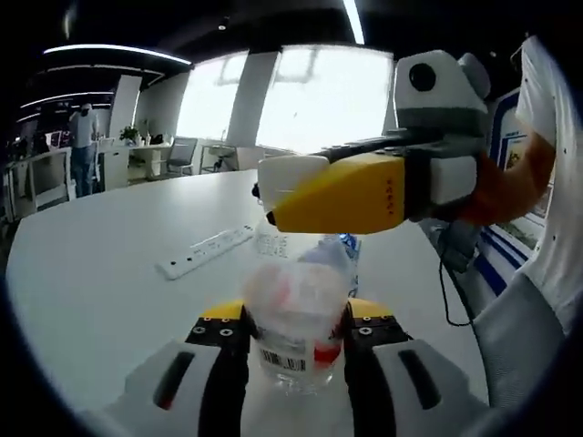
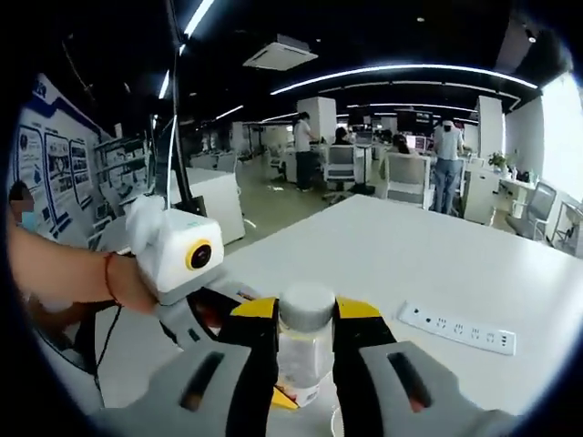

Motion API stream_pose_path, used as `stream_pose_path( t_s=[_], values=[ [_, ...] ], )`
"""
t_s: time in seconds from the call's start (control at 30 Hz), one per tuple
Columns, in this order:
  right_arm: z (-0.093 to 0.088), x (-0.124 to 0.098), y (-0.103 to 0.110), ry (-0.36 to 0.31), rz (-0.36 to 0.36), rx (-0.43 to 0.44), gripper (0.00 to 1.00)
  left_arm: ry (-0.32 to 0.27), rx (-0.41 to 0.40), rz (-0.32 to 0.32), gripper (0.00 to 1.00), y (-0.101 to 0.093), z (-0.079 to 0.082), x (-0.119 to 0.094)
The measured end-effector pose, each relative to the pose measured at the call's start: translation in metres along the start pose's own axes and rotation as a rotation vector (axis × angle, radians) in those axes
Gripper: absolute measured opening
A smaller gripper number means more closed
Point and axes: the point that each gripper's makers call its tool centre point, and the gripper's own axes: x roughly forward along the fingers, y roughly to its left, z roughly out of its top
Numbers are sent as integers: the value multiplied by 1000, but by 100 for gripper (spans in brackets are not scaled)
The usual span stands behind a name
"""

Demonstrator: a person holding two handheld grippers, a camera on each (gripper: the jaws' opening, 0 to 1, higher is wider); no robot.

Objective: Arrange the tabletop items into an orderly group along one side of the table until the central work area is clear of visible clutter.

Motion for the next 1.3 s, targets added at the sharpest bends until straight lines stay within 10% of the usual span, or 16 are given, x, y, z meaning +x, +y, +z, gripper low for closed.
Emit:
stream_pose_path(
  t_s=[1.3],
  values=[
    [-41,-5,1,16,-107,-197,20,73,149,-53,39,-3,-34,17]
  ],
)
